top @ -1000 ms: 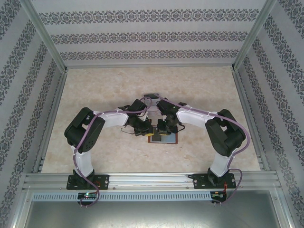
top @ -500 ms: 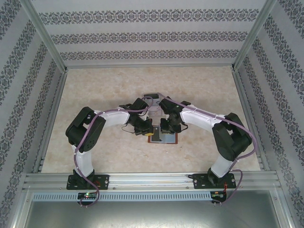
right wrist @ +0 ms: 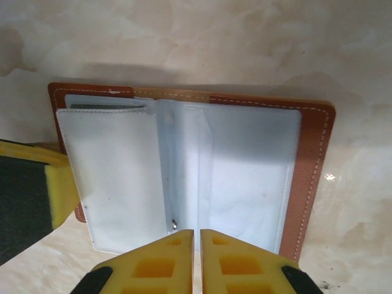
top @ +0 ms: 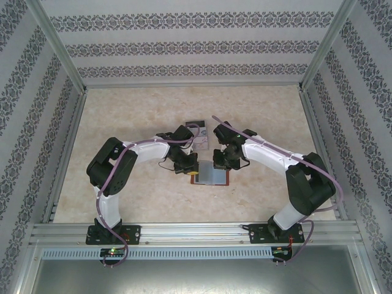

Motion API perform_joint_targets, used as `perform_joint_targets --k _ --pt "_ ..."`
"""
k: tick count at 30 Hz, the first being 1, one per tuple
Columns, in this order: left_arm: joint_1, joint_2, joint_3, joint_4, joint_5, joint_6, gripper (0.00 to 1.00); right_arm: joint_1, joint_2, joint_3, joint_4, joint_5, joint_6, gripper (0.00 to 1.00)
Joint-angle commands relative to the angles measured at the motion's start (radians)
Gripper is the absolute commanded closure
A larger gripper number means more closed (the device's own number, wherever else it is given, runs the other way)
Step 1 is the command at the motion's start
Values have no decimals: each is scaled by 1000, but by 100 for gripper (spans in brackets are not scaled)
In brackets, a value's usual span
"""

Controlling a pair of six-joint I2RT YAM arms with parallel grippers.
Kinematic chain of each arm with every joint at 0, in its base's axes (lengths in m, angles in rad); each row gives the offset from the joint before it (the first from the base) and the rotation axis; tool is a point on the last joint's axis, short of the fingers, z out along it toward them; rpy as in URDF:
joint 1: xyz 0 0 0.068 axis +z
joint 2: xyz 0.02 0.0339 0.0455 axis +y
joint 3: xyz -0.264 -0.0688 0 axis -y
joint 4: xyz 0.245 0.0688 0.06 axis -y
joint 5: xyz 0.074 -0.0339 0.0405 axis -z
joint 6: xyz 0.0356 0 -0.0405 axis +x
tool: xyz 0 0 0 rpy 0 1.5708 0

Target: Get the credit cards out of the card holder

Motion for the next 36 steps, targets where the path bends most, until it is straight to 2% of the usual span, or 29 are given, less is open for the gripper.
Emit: perform_joint_targets --k 1,14,23,36 --pt "-20 8 41 -75 -30 27 100 -15 -37 -30 -17 16 -14 87" --pt "-57 10 138 -108 -23 10 100 -50 -65 -69 -2 2 -32 88" --pt "-111 88 228 -128 -7 17 100 -106 -105 -107 3 -19 -52 88" --pt "-139 189 303 -133 -2 28 100 -138 -145 -134 5 -44 -58 89"
